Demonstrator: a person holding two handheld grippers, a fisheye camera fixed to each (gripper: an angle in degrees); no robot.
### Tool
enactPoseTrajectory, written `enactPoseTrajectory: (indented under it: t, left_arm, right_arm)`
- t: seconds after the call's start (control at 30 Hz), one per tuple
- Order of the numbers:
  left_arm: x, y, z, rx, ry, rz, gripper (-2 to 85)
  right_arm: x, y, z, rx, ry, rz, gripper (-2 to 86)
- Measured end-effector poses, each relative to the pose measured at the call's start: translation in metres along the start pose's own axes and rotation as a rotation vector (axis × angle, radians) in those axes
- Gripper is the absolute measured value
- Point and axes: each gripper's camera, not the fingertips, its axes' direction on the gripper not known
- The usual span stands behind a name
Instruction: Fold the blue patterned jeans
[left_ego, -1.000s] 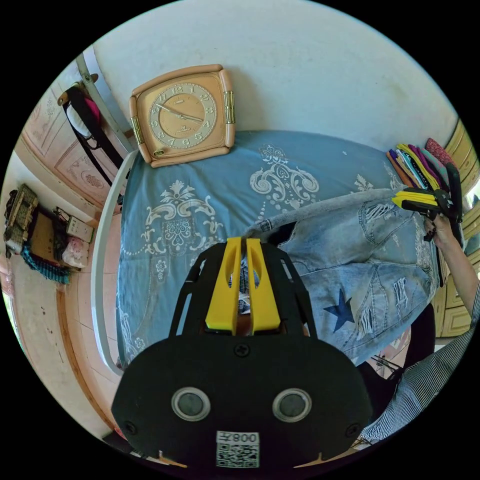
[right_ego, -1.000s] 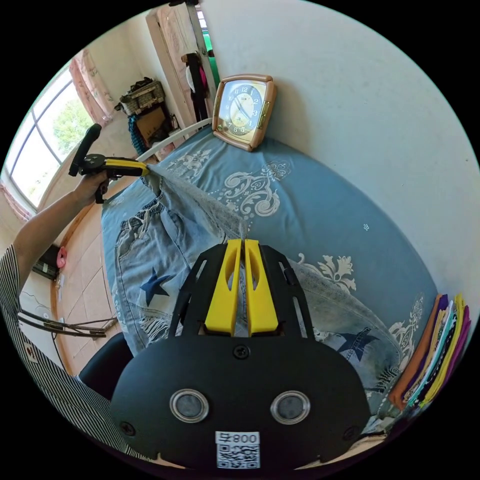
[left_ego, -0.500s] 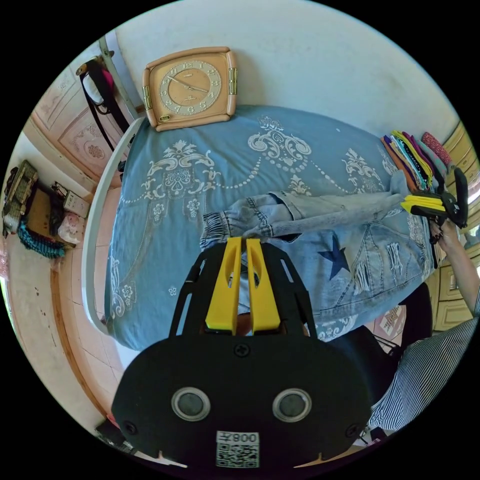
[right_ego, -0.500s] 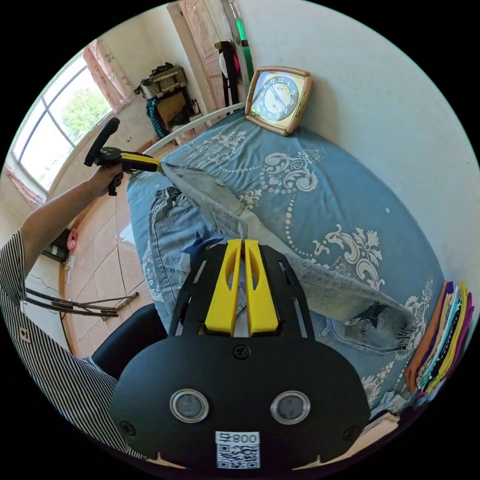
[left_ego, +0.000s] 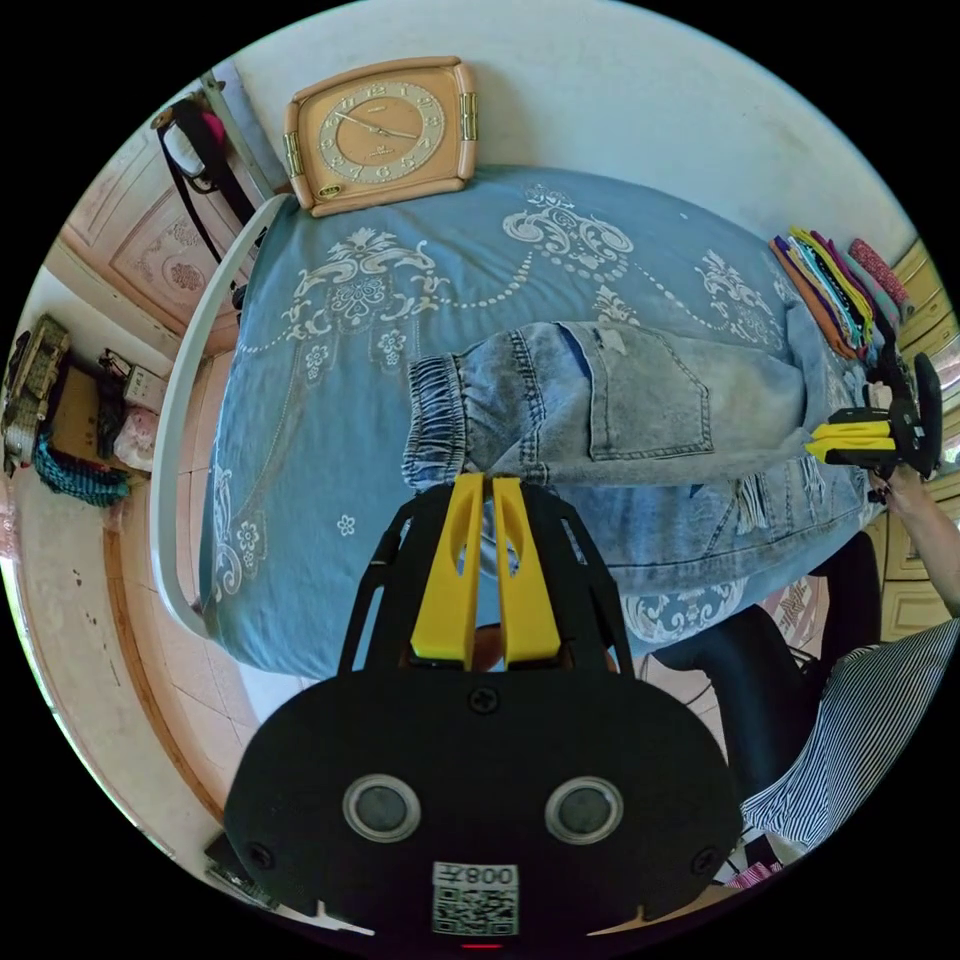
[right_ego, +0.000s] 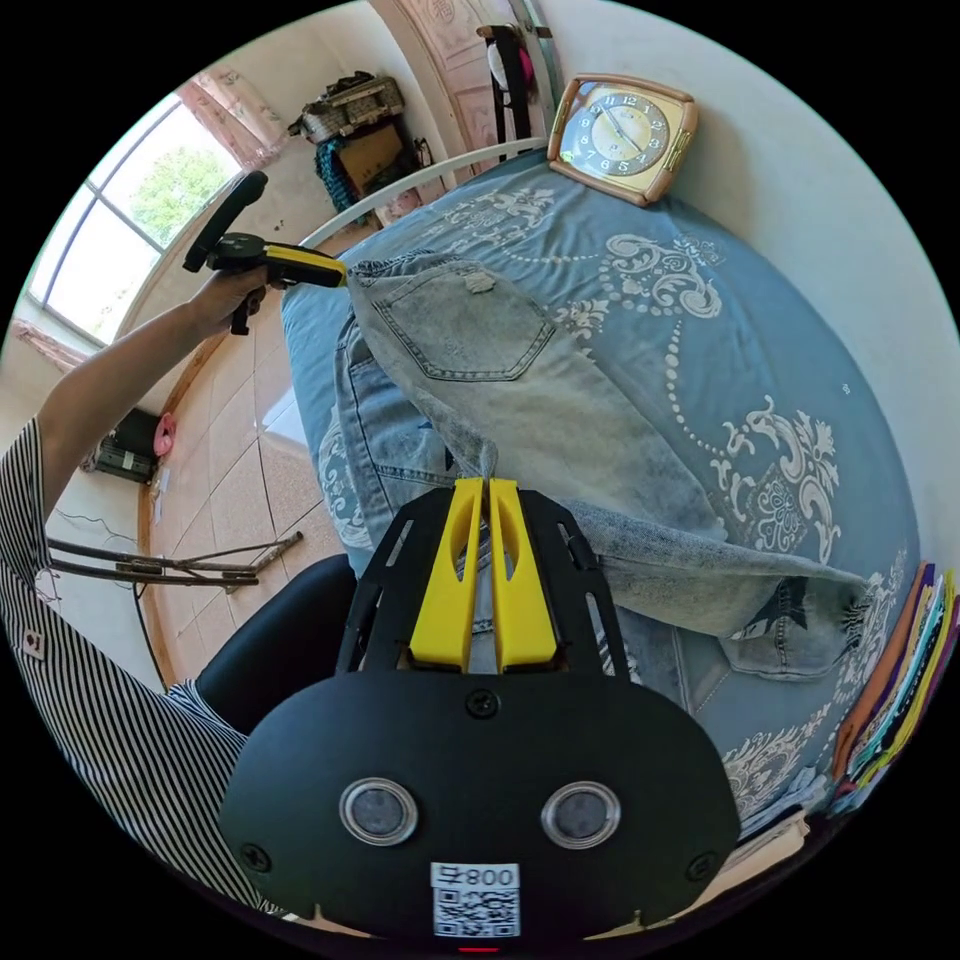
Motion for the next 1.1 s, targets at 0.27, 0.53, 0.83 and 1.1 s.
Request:
enactPoseTrajectory:
  t: [0.27, 0.53, 0.83, 1.1]
  left_arm:
    - [-0.011, 0.042, 0.024, -0.020, 0.007, -0.006, 0.7]
    - [-0.018, 0.075, 0.039, -0.026, 0.002, 0.028, 0.6]
    - [-0.021, 0.117, 0.072, -0.037, 0.005, 0.016, 0.7]
    - [-0.024, 0.146, 0.090, -0.020, -0.014, 0.014, 0.9]
  right_arm:
    - [-0.046, 0.007, 0.047, -0.077, -0.037, -0.058, 0.7]
    - [-0.085, 0.015, 0.082, -0.097, -0.070, -0.081, 0.6]
    - [-0.118, 0.023, 0.127, -0.157, -0.058, -0.129, 0.7]
    - [-0.138, 0.027, 0.156, -0.176, -0.064, -0.128, 0.7]
